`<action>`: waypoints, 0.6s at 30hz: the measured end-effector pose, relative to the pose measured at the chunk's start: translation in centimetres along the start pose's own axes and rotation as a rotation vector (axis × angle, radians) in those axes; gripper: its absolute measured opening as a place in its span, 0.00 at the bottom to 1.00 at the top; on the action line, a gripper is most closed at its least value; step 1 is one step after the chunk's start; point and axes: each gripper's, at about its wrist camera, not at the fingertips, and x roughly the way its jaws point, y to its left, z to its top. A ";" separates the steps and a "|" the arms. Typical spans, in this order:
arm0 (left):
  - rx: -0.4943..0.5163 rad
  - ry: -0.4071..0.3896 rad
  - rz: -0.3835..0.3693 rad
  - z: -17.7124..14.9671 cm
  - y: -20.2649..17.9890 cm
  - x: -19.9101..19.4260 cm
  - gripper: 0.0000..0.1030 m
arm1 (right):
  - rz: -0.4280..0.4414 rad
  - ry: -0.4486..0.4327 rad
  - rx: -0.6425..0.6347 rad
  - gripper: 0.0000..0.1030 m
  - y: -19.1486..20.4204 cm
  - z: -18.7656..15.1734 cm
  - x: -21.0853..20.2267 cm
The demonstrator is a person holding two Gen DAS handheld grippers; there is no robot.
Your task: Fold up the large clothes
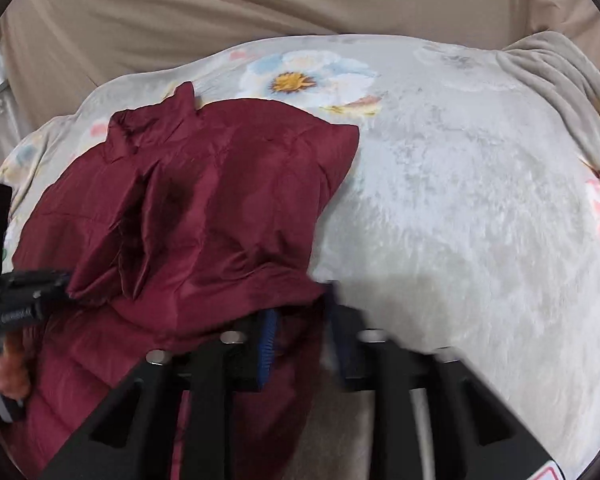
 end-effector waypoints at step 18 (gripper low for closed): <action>0.006 -0.018 -0.017 -0.5 0.4 0.0 0.04 | 0.035 -0.007 -0.035 0.04 0.1 -1.3 -1.1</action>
